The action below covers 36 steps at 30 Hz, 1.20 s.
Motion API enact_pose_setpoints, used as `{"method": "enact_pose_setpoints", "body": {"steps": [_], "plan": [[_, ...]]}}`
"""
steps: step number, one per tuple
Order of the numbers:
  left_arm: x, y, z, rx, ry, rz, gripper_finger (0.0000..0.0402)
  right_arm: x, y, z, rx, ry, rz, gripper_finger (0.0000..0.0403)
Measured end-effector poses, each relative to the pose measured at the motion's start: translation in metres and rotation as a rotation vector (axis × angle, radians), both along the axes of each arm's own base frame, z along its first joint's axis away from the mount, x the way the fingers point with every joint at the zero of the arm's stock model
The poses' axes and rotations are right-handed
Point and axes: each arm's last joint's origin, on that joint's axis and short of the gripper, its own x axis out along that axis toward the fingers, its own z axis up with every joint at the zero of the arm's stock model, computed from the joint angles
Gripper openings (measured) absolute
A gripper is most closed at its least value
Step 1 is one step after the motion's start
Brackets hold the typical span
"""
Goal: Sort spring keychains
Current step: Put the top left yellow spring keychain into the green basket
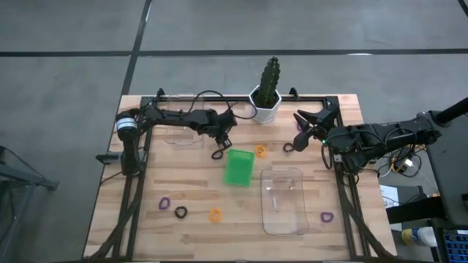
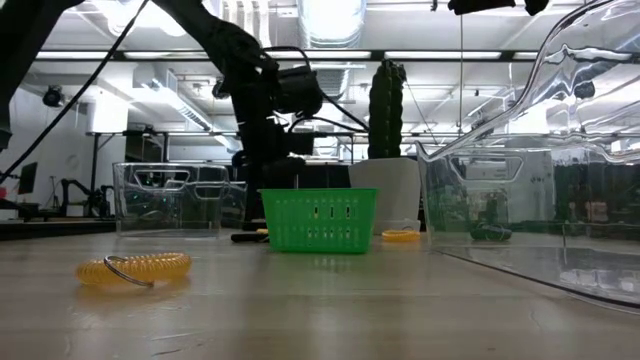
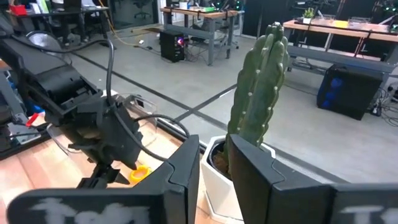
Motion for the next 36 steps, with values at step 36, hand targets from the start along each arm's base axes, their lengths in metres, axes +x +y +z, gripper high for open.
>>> {"method": "enact_pose_setpoints", "body": {"steps": [36], "plan": [[0.002, 0.016, -0.036, -0.056, 0.056, 0.027, 0.0167, 0.0, 0.0, 0.001, 0.042, -0.051, -0.011, 0.0069]]}}
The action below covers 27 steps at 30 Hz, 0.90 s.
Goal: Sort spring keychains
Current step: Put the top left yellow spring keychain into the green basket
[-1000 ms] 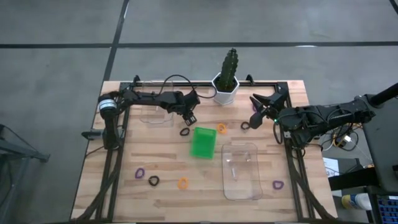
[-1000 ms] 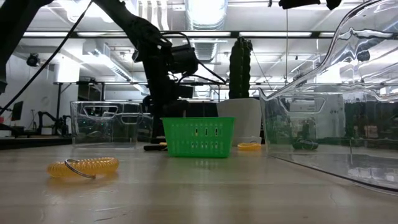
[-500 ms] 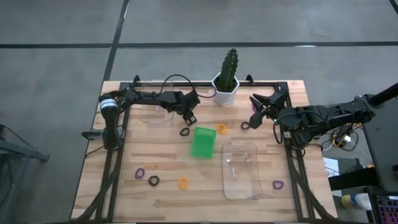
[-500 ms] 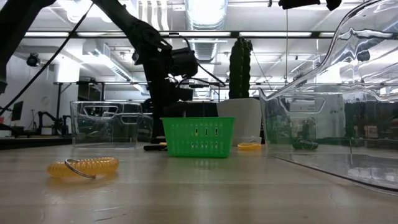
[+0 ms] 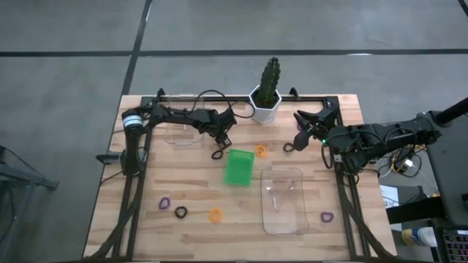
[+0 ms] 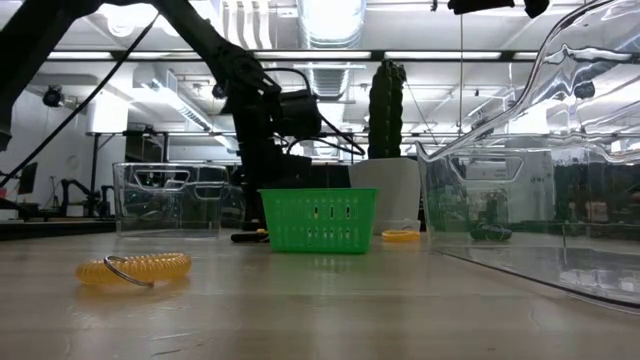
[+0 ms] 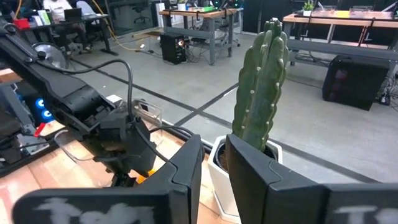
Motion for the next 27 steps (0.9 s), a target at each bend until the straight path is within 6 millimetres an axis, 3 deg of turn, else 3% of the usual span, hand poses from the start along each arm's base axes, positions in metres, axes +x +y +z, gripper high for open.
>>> {"method": "enact_pose_setpoints", "body": {"steps": [7, 19, 27], "plan": [[-0.0002, -0.0006, 0.0005, -0.018, -0.004, -0.008, 0.015, 0.0, 0.0, 0.0001, 0.0, -0.001, 0.0, 0.0079], [-0.0002, -0.0021, -0.0013, -0.061, -0.014, -0.026, 0.0017, 0.0, 0.0, 0.0001, 0.0, -0.001, 0.0, 0.0072], [0.0004, -0.0016, 0.0034, -0.051, -0.022, -0.026, 0.0007, 0.0, 0.0, 0.0001, 0.0, -0.001, 0.0, 0.0071]]}}
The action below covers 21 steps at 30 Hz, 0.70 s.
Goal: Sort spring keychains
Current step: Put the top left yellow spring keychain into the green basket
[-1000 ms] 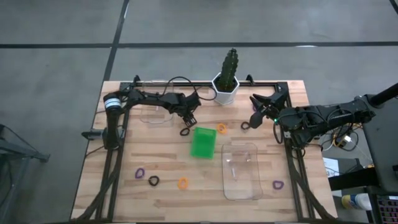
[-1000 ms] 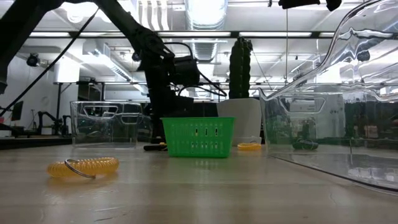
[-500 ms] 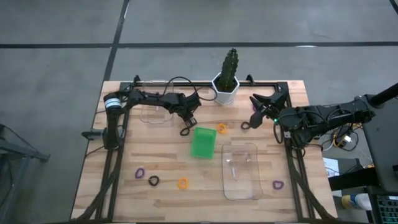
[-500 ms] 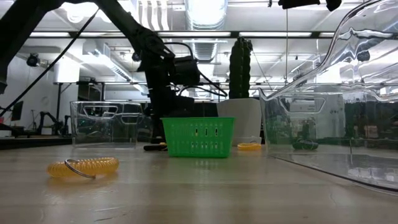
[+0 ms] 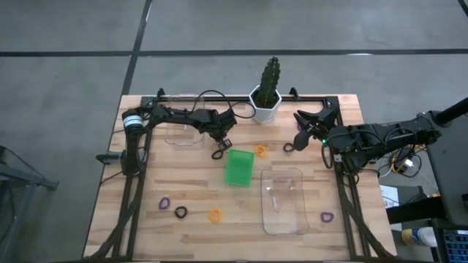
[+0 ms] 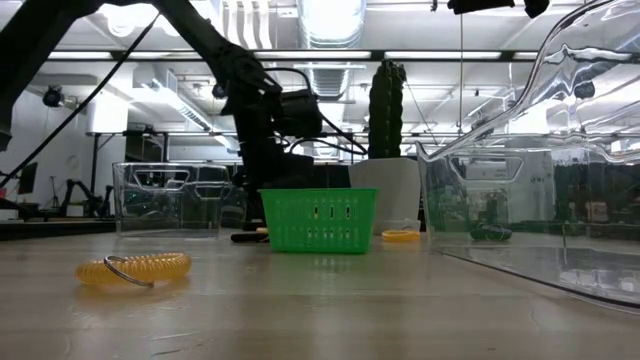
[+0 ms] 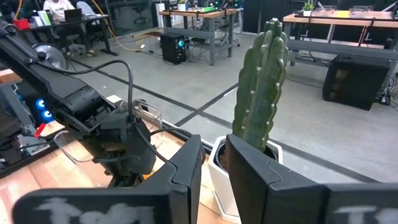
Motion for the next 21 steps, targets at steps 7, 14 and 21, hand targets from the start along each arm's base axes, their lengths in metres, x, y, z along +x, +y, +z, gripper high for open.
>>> {"method": "enact_pose_setpoints", "body": {"steps": [7, 14, 21], "plan": [[0.0, 0.002, 0.028, 0.071, -0.048, -0.003, 0.0005, 0.0, 0.0, 0.0, 0.0, 0.001, 0.0, 0.0081], [-0.003, 0.0, 0.057, 0.097, -0.117, -0.01, 0.0005, 0.0, 0.0, 0.0, -0.002, 0.003, 0.0, 0.0076], [-0.016, -0.008, 0.101, 0.077, -0.255, -0.106, 0.0005, 0.0, 0.0, 0.0, -0.003, 0.005, 0.0, 0.0068]]}}
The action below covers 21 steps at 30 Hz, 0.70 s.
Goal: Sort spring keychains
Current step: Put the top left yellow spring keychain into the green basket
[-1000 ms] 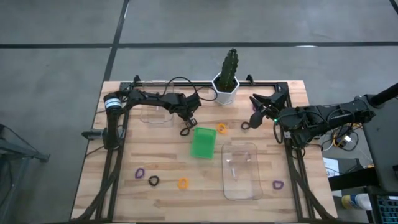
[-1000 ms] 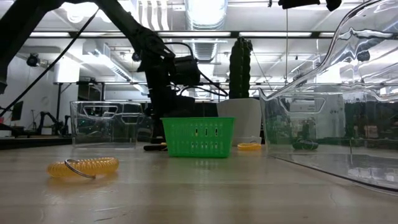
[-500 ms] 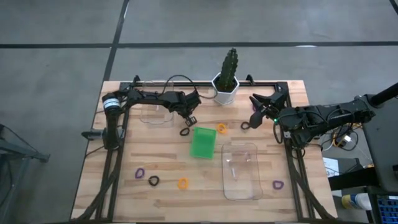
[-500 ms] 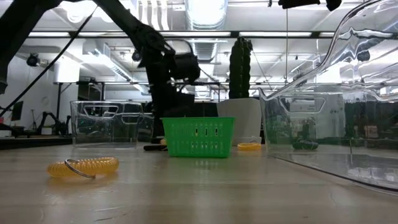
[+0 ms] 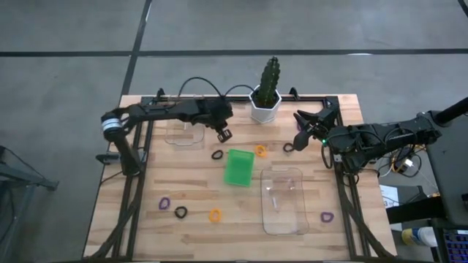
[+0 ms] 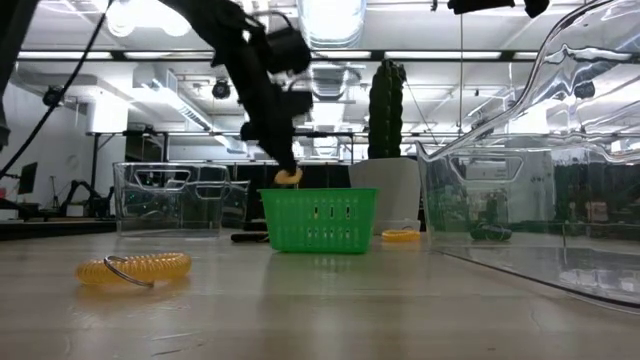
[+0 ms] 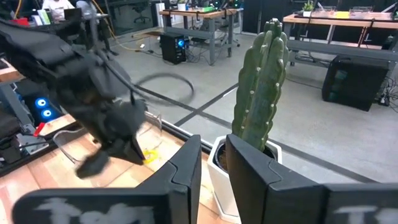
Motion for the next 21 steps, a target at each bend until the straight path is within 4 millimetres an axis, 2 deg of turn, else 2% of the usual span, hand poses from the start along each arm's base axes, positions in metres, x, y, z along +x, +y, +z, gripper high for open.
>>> {"method": "enact_pose_setpoints", "body": {"steps": [5, 11, 17, 21], "plan": [[-0.015, -0.011, 0.036, -0.088, -0.16, -0.241, 0.0005, 0.0, 0.0, 0.0, 0.0, 0.0, 0.0, 0.0075], [-0.04, -0.025, 0.076, -0.296, -0.414, -0.589, 0.0005, 0.0, 0.0, 0.0, 0.0, 0.0, 0.0, 0.0083], [-0.06, -0.042, 0.105, -0.482, -0.642, -0.95, 0.0005, 0.0, 0.0, 0.0, 0.0, 0.0, 0.0, 0.0081], [-0.064, -0.048, 0.116, -0.625, -0.747, -1.12, 0.0005, 0.0, 0.0, 0.0, 0.001, -0.001, -0.001, 0.0075]]}}
